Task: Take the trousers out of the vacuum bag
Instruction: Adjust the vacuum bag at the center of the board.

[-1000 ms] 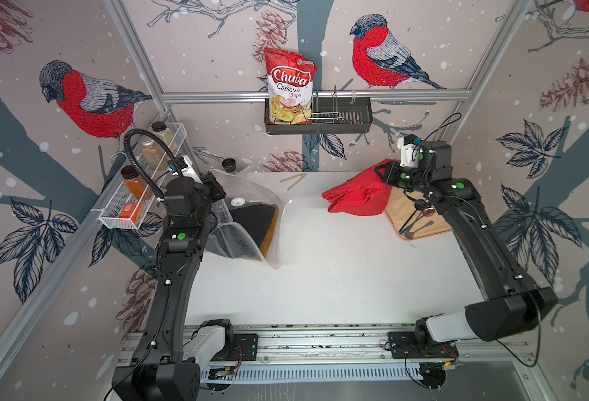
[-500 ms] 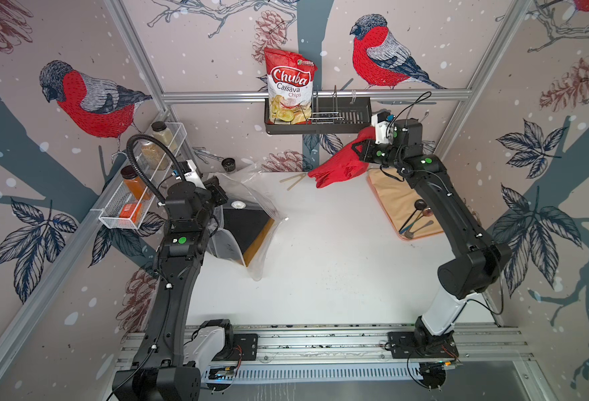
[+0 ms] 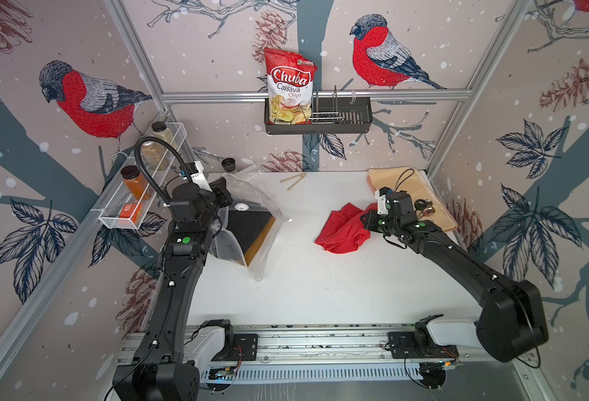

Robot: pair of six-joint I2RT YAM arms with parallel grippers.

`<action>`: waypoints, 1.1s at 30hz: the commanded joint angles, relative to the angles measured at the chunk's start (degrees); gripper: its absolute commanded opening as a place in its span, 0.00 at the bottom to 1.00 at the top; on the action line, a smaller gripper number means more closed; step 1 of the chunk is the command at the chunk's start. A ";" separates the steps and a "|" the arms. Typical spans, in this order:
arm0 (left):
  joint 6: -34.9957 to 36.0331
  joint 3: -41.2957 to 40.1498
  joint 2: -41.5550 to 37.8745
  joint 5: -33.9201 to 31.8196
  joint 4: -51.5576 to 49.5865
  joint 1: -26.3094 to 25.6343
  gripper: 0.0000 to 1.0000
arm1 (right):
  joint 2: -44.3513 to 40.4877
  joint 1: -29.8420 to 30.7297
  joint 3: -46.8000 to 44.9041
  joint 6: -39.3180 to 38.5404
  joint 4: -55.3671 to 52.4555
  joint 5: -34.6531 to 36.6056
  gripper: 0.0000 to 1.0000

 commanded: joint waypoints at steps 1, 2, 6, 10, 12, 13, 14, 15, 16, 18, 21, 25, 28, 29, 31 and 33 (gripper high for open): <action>2.27 0.55 -0.15 -0.07 2.81 -1.70 0.00 | -0.88 -1.68 -1.56 2.59 2.18 4.39 0.00; 2.62 0.62 -0.24 -0.68 2.53 -2.17 0.00 | -0.74 -1.87 -2.03 3.02 1.64 4.72 0.00; 3.03 1.03 0.01 -0.80 2.05 -2.95 0.00 | -1.03 -2.09 -4.50 5.06 0.02 3.26 0.03; 3.62 1.73 0.58 -1.04 1.43 -3.72 0.00 | -3.04 -0.43 -8.36 8.25 -0.63 3.87 0.25; 3.70 1.89 0.96 -1.06 1.30 -3.96 0.00 | -5.63 0.69 -9.26 9.29 -2.00 5.78 0.38; 3.83 2.04 1.11 -0.99 1.30 -4.08 0.00 | -6.26 1.29 -9.53 9.71 -2.94 6.78 0.45; 3.80 2.12 1.31 -1.00 1.26 -4.27 0.00 | -6.98 1.78 -9.71 10.04 -3.81 7.78 0.51; 3.93 2.26 1.42 -0.90 1.13 -4.31 0.00 | -7.51 2.10 -9.81 10.33 -4.69 8.52 0.54; 4.00 2.42 1.58 -0.76 1.00 -4.46 0.00 | -8.23 2.55 -9.91 10.43 -5.70 9.23 0.59; 4.34 2.76 1.86 -0.65 0.63 -4.78 0.00 | -9.43 3.81 -9.52 10.51 -8.02 11.77 0.61; 5.38 2.95 2.17 0.67 0.14 -5.21 0.00 | -10.80 6.25 -7.95 10.09 -11.47 16.29 0.61; 6.74 3.39 2.81 3.85 0.05 -6.32 0.00 | -10.70 9.23 -4.96 9.85 -14.66 19.68 0.65; 8.17 3.90 3.18 2.58 -0.63 -8.53 0.00 | -10.29 10.22 -4.87 10.00 -13.78 19.74 0.65; 8.52 3.99 3.39 2.08 -0.82 -9.18 0.00 | -9.92 10.32 -5.05 9.90 -13.12 19.60 0.65; 9.09 4.03 3.43 1.72 -0.95 -10.62 0.00 | -8.98 10.31 -5.36 9.19 -11.55 18.29 0.64; 9.56 4.15 3.45 1.51 -1.07 -11.88 0.00 | -8.22 10.86 -5.04 7.67 -9.13 15.28 0.63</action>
